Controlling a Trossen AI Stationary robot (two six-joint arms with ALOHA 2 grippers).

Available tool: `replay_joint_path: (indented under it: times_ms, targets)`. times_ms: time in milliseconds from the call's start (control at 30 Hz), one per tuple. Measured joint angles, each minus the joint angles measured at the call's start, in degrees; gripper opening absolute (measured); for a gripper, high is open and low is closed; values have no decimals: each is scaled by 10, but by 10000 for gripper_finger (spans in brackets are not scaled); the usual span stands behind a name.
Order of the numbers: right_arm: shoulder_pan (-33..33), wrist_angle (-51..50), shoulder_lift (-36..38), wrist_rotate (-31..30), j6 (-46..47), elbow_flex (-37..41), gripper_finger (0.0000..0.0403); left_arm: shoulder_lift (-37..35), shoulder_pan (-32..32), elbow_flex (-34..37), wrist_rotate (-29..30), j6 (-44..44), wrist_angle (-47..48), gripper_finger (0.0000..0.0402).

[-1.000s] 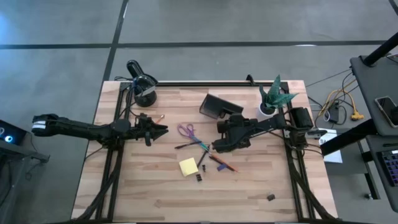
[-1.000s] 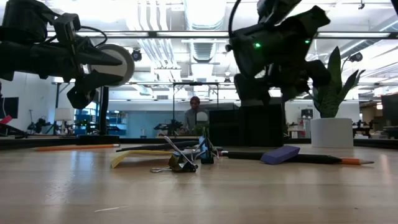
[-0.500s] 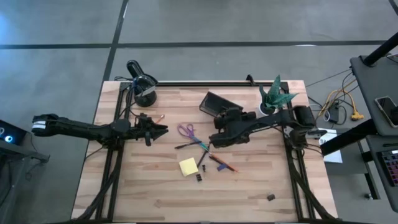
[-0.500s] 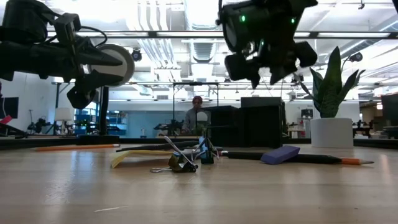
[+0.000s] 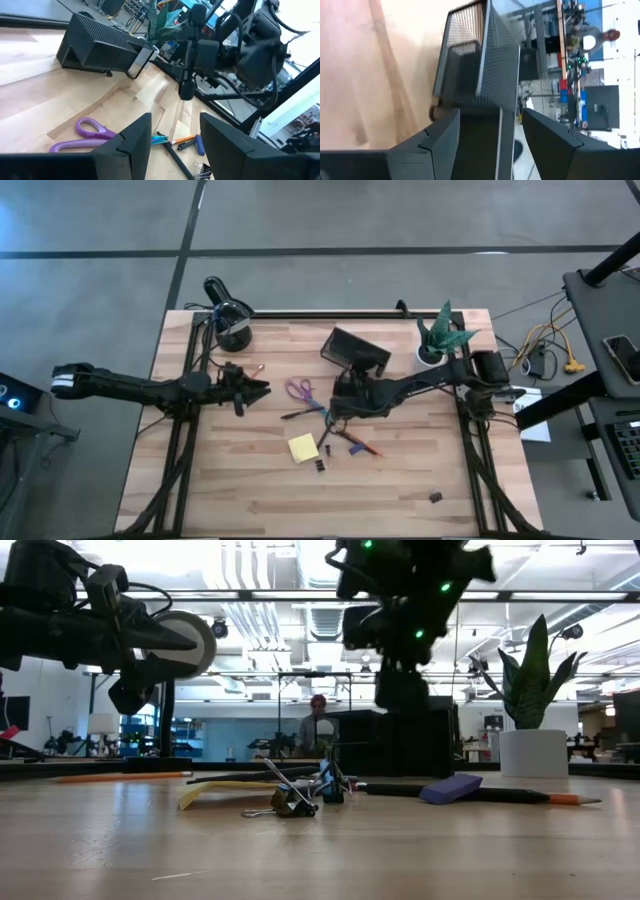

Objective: Pick and place office supplies into organizer
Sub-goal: Prepare the black desk organizer

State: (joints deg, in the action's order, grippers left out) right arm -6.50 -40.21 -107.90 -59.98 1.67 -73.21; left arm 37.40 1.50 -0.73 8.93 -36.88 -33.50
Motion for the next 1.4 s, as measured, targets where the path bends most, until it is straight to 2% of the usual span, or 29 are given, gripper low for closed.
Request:
replay_joint_path:
  times_ms: [67, 367, 533, 733, 867, 1033, 1200, 1400]
  targets:
    - [7, 35, 0, -2, -29, 0, 208, 1, 0, 0, 1, 2, 1, 150]
    - [18, 51, 0, -12, -43, -6, 208, 19, 0, -1, 2, 17, -6, 150]
    - [19, 86, 0, 30, -115, -6, 208, 19, 0, -2, 2, 11, -9, 150]
    - [21, 170, 0, 63, -174, -6, 208, 19, 0, -3, 2, -46, -26, 150]
    - [23, 178, 0, 63, -173, -6, 208, 17, 0, -3, 2, -112, -26, 150]
    - [23, 179, 0, 65, -108, -5, 208, 23, 0, -3, 2, -120, -25, 150]
    - [19, 177, 0, 65, -92, 16, 208, 36, 0, -2, 2, -118, -25, 150]
    - [8, 177, -2, 75, -205, 37, 208, 62, 0, -1, 1, -117, -25, 150]
